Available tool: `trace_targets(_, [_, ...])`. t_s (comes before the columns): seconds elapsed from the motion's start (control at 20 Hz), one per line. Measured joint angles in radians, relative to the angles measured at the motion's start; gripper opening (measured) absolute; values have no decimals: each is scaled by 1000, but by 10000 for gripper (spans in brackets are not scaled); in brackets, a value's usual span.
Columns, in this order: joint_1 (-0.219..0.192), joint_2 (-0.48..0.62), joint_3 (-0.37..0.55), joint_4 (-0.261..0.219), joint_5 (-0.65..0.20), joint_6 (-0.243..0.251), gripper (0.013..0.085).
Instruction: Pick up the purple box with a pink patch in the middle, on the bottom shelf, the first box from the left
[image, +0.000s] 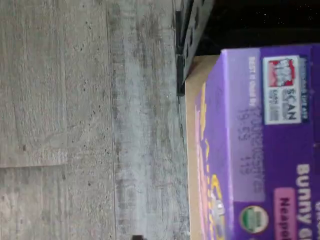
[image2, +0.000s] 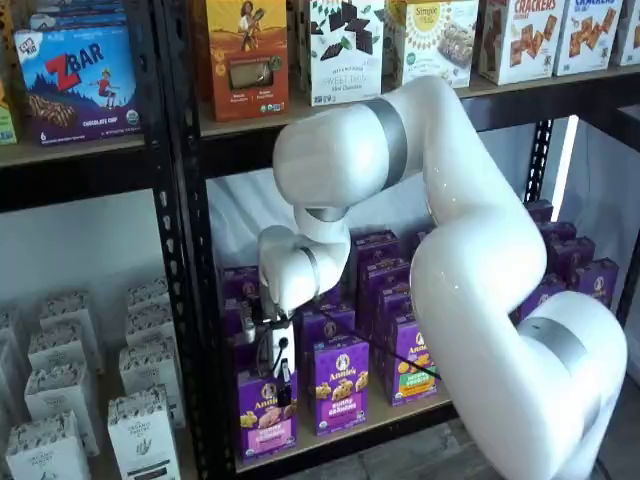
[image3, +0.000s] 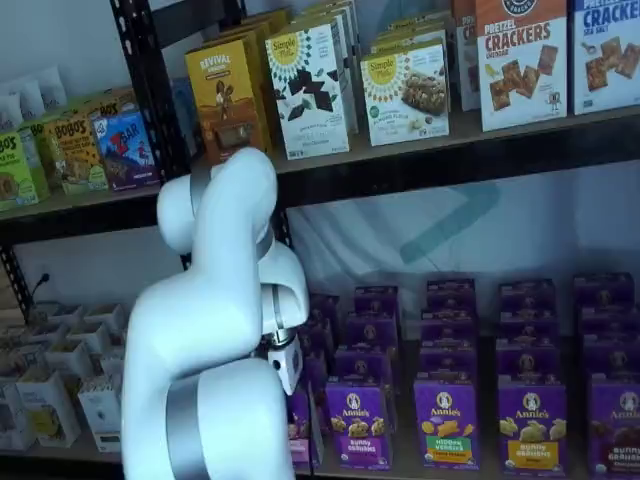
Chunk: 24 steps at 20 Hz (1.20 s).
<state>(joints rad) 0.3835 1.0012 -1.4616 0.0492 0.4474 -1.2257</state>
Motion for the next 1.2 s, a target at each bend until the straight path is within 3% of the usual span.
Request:
trace_targets(0.3, [-1, 2, -2, -14, 3, 12, 650])
trace_targets(1.1, [2, 11, -11, -20, -6, 20, 650])
trace_targets(1.2, [3, 13, -14, -23, -5, 23, 610])
